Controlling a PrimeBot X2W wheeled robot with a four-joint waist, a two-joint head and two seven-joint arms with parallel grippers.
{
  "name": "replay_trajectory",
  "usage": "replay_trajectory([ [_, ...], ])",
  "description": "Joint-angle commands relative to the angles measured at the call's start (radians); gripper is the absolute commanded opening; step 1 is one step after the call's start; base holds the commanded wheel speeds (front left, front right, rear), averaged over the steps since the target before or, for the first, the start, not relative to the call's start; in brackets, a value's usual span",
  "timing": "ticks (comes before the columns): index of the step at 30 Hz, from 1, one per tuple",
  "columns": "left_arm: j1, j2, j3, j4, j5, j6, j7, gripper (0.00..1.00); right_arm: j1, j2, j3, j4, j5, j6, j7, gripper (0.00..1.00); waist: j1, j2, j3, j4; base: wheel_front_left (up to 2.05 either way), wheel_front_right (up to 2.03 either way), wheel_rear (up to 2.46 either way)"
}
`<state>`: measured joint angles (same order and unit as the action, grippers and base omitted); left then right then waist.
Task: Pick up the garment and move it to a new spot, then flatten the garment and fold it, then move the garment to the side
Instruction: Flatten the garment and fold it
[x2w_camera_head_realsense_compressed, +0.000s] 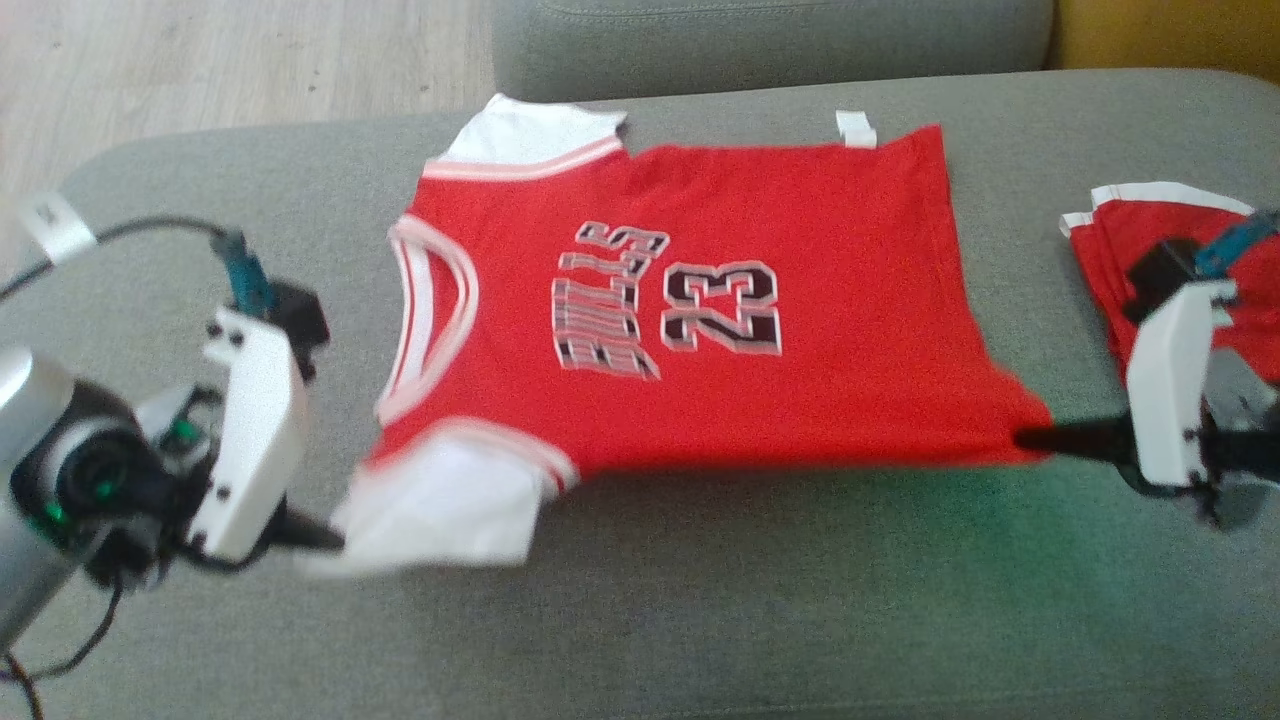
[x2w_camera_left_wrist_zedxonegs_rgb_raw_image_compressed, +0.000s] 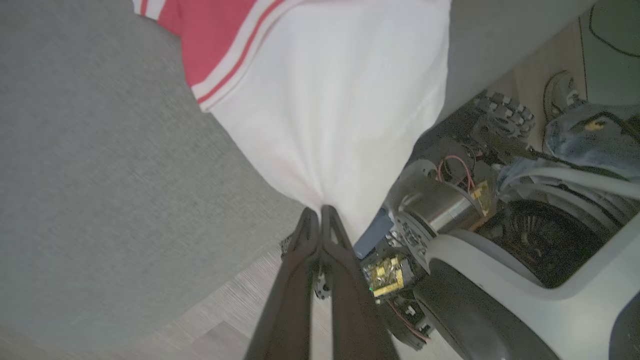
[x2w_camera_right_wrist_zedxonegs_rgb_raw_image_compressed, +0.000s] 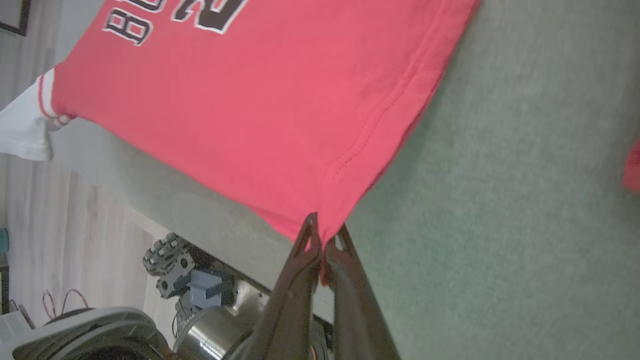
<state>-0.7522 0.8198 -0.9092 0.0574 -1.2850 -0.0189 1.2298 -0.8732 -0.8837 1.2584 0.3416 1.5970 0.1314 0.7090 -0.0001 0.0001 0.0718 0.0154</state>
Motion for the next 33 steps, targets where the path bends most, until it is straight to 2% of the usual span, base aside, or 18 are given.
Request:
replay_trajectory([
  [1,-0.039,0.079,0.059,-0.061,-0.012,0.022,0.020,0.00,0.020,-0.056,-0.012,-0.025,0.004,-0.001,0.018,0.00,0.0001,-0.0001,0.002,0.000,0.00,0.00,0.00],
  [4,0.019,0.146,0.061,-0.220,-0.081,0.095,0.079,0.00,0.061,-0.123,0.001,-0.078,0.027,-0.001,0.126,0.00,0.0001,-0.0001,0.009,-0.004,0.00,0.00,0.00],
  [6,0.029,0.167,0.067,-0.266,-0.094,0.121,0.089,0.00,0.064,-0.143,0.003,-0.100,0.034,-0.001,0.159,0.00,0.0001,-0.0001,0.016,-0.007,0.00,0.00,0.00],
  [10,0.032,0.184,0.077,-0.315,-0.109,0.159,0.098,0.00,0.051,-0.161,0.002,-0.130,0.044,-0.001,0.196,0.00,0.0001,-0.0001,0.034,-0.016,0.00,0.00,0.00],
  [13,0.011,0.176,0.095,-0.316,-0.118,0.179,0.099,0.00,0.024,-0.161,-0.003,-0.134,0.044,-0.001,0.214,0.00,0.0001,-0.0001,0.055,-0.023,0.00,0.00,0.00],
  [17,-0.033,0.153,0.106,-0.293,-0.109,0.191,0.107,0.00,-0.011,-0.142,-0.014,-0.121,0.048,-0.001,0.231,0.00,0.0001,-0.0001,0.087,-0.030,0.00,0.00,0.00],
  [18,-0.068,0.126,0.107,-0.269,-0.092,0.198,0.112,0.00,-0.036,-0.123,-0.023,-0.104,0.051,-0.001,0.236,0.00,0.0001,-0.0001,0.109,-0.036,0.00,0.00,0.00],
  [22,-0.125,0.083,0.103,-0.223,-0.058,0.202,0.115,0.00,-0.069,-0.084,-0.036,-0.066,0.059,-0.001,0.238,0.00,0.0001,-0.0001,0.141,-0.044,0.00,0.00,0.00],
  [29,-0.246,-0.025,0.091,-0.055,0.031,0.190,0.084,0.00,-0.115,-0.014,-0.052,0.033,0.066,-0.001,0.232,0.00,0.0001,-0.0001,0.196,-0.050,0.00,0.00,0.00],
  [33,-0.292,-0.068,0.082,0.043,0.076,0.180,0.054,0.00,-0.128,0.024,-0.056,0.100,0.071,-0.001,0.227,0.00,0.0001,-0.0001,0.218,-0.056,0.00,0.00,0.00],
])
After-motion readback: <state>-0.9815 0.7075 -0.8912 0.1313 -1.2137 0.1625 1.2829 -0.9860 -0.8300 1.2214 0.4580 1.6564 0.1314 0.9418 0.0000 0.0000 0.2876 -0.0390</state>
